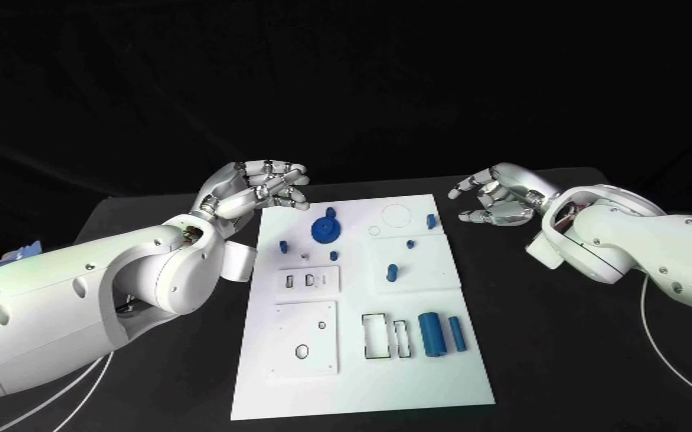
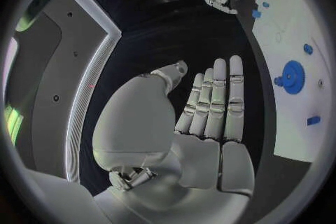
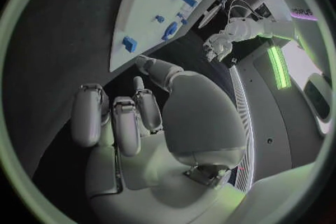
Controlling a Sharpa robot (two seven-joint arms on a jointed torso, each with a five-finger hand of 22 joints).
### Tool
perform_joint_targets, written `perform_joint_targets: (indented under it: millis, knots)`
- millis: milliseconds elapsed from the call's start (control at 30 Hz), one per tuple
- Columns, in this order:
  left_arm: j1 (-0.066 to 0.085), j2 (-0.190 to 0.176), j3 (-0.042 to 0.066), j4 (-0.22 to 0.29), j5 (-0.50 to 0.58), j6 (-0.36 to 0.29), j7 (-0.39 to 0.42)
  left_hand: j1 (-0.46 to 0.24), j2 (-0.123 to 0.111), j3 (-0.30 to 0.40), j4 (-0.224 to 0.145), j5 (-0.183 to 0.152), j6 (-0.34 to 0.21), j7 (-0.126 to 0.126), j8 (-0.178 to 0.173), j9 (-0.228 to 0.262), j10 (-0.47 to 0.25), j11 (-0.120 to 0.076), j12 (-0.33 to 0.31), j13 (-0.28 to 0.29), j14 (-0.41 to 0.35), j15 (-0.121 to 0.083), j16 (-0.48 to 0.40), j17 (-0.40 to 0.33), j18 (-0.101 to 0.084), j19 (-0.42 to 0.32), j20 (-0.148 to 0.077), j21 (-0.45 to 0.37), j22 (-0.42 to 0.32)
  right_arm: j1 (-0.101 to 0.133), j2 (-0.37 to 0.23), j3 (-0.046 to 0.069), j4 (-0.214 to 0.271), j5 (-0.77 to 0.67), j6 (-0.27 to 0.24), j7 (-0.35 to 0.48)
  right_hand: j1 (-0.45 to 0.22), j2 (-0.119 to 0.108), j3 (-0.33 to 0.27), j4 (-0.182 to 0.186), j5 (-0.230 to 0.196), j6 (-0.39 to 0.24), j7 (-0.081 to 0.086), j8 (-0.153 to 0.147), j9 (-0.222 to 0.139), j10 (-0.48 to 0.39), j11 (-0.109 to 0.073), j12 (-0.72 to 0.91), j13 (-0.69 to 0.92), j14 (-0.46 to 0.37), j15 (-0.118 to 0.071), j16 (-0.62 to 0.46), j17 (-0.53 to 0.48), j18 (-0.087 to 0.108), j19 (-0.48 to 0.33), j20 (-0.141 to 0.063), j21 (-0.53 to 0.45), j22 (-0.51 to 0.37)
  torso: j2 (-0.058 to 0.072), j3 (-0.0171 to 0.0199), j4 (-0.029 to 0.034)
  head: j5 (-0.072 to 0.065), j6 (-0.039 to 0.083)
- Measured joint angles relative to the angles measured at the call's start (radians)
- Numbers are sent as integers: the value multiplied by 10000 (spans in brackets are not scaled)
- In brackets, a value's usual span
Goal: Assemble the parts on the task board
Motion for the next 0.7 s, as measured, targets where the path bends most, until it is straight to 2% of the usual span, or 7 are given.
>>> perform_joint_targets:
  millis: [100,233,333,467,700]
  knots:
    - [-1,17,0,-16,0,6,0,0,0,0,0,0,0,0,0,0,0,0,0,0,-36,-36,0,11,-2,-26,-25,0,9,-40,120,-5,-102,-100,-66,-19,-143,-42,-295,126,-201,-11,118,-58,-26,16,88,39,0,-17,91,33,0,0,54,123,0,0,0,-5,12,-26,-16]
    - [-2,37,0,-35,0,15,-1,0,0,0,0,0,0,0,0,0,0,0,0,0,-36,-36,0,12,-1,-39,-38,0,10,-82,356,-6,-300,-237,-234,-68,-219,-117,-625,265,-311,-87,193,-154,-72,-18,126,66,-1,18,128,32,0,1,53,195,0,-1,8,-22,32,-35,-34]
    - [-4,49,0,-41,0,23,-1,0,0,0,0,0,0,0,0,-1,0,0,0,-1,-36,-36,0,11,-1,-39,-38,0,9,-144,513,-6,-430,-331,-358,-118,-258,-77,-764,325,-425,-121,226,-154,-84,-18,126,66,-1,-18,163,32,0,0,53,195,0,-1,19,-36,44,-32,-57]
    - [-5,55,0,-43,0,36,-2,0,0,0,0,0,0,0,0,7,0,0,0,-1,-36,-36,0,11,-1,-38,-38,0,9,-254,719,-17,-592,-494,-499,-195,-258,-77,-883,388,-488,-193,226,-212,-97,-18,126,66,-2,-18,163,32,0,0,17,231,0,-2,25,-45,51,-22,-88]
    - [-4,54,-1,-49,0,46,-4,0,0,0,0,0,0,0,0,7,0,0,0,-2,-36,-36,-1,10,-1,-38,-38,0,8,-417,918,-30,-774,-861,-627,-285,-258,-77,-883,388,-530,-193,226,-212,-97,-18,126,66,-3,-17,162,32,0,0,17,231,-43,-3,26,-45,25,19,-156]
